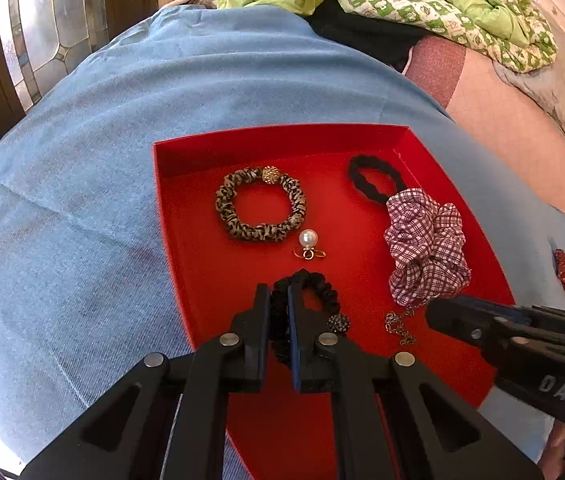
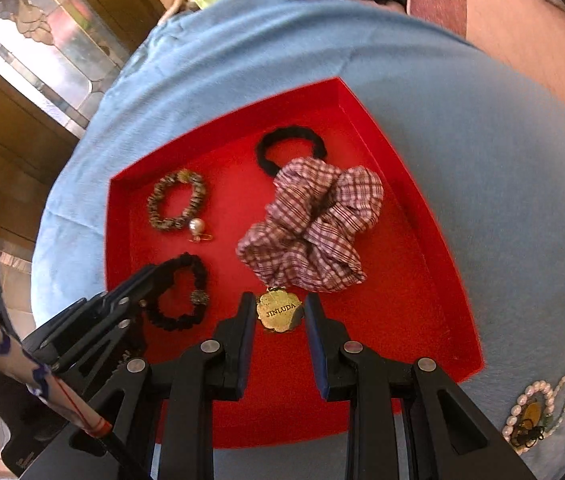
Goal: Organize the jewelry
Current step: 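Carry the pendant and hair tie over the red tray and open both tools, then lift both tools from the red tray back toward the pearl necklace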
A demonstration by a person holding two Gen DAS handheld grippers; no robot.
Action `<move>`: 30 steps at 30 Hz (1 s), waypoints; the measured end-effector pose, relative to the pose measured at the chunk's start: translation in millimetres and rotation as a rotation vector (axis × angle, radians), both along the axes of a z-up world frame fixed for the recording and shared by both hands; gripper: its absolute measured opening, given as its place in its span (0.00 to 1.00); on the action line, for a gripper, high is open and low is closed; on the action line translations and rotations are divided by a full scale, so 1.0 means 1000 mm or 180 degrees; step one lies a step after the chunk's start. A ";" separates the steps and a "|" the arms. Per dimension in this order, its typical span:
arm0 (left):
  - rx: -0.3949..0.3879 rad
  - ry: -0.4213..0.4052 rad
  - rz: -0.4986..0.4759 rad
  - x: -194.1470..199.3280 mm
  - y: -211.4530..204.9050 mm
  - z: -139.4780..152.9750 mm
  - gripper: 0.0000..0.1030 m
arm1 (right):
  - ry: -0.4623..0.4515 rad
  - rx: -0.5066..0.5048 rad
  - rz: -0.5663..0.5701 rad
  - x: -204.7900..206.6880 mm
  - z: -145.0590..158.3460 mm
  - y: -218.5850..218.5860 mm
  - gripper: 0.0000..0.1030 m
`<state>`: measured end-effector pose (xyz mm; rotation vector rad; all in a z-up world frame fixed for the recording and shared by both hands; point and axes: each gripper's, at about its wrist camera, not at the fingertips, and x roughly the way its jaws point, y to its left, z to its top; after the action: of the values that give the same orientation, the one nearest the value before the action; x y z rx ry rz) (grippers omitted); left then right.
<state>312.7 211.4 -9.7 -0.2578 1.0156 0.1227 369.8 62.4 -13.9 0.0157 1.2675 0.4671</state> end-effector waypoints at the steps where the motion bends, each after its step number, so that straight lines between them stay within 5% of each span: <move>1: 0.0026 -0.0018 -0.0032 0.001 -0.002 -0.001 0.07 | 0.0012 -0.0017 0.0002 0.001 -0.002 0.000 0.26; 8: 0.0094 -0.0079 -0.0036 0.002 -0.003 -0.001 0.10 | 0.0064 -0.0157 -0.0002 0.006 -0.010 0.000 0.27; 13: 0.0105 -0.0217 0.0006 -0.004 -0.001 0.008 0.37 | 0.0068 -0.0095 -0.0047 0.007 -0.008 -0.008 0.33; 19: 0.0147 -0.0393 0.0096 -0.014 0.002 0.022 0.43 | -0.0074 0.0005 -0.0036 -0.002 0.015 -0.026 0.36; 30: 0.0520 -0.1046 0.0250 -0.074 -0.036 0.068 0.87 | -0.0610 0.0453 -0.0203 -0.075 0.068 -0.104 0.36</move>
<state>238.3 175.5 58.4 -0.1617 0.6651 0.2260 294.4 -41.9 54.2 0.1280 1.0413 0.4912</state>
